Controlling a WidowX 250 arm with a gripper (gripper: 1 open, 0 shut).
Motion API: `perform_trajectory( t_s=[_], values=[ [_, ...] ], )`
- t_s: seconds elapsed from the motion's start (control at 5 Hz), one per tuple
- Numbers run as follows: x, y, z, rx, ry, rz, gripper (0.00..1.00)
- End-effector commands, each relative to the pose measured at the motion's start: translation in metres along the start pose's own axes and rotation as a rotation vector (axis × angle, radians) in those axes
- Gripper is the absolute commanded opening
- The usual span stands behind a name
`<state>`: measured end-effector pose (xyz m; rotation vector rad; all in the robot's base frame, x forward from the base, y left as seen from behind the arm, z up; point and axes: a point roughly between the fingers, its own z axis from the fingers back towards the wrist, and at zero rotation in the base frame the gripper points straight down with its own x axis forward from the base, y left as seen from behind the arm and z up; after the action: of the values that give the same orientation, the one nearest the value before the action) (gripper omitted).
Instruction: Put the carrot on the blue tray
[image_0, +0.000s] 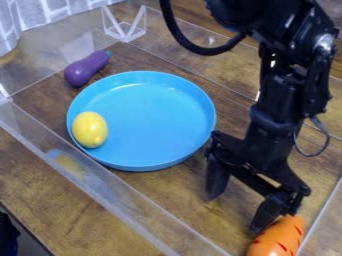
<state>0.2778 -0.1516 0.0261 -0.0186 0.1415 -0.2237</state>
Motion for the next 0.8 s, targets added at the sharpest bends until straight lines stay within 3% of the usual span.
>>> perform_trajectory(
  t_s=[0.0, 0.6],
  values=[
    [0.004, -0.027, 0.01, -0.016, -0.059, -0.039, 1.0],
    [0.008, -0.044, 0.004, -0.022, -0.08, -0.059, 1.0]
  ],
)
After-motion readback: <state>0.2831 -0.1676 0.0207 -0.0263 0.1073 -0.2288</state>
